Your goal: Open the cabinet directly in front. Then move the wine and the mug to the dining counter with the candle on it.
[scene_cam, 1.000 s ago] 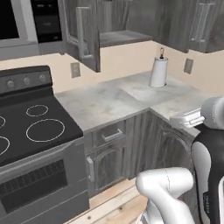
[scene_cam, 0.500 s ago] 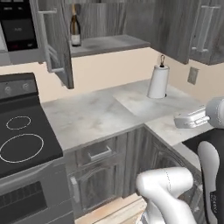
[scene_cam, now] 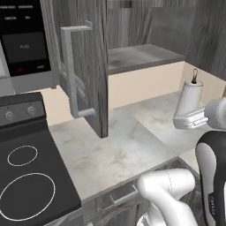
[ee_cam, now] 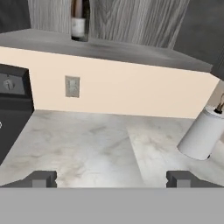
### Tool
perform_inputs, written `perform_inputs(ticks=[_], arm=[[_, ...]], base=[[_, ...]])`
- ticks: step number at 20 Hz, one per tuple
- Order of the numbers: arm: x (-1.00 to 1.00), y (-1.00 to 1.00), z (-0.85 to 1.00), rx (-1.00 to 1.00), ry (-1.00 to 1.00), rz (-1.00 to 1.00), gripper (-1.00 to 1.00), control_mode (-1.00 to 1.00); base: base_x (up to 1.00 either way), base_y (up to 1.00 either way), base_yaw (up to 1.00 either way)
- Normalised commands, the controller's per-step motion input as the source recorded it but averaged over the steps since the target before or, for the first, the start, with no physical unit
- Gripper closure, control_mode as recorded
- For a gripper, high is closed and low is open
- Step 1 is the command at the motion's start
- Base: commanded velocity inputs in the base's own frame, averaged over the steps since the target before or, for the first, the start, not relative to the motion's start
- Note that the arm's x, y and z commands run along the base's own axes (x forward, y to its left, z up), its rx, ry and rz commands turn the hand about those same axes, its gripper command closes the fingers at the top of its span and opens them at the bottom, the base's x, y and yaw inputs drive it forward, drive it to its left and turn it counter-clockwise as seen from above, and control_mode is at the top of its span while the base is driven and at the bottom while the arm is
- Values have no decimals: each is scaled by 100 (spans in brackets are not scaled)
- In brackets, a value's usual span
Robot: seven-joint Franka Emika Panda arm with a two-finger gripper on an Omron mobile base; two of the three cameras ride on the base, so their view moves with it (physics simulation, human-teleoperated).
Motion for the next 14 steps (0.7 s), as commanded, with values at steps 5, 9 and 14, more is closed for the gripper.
perform_inputs(ticks=[5, 9, 14], arm=[[0, 0, 0, 0, 0, 0, -100, 100], [0, 0, 0, 0, 0, 0, -100, 100], [0, 0, 0, 0, 0, 0, -100, 100]], base=[[69, -50, 23], [10, -35, 32], [0, -2, 7]])
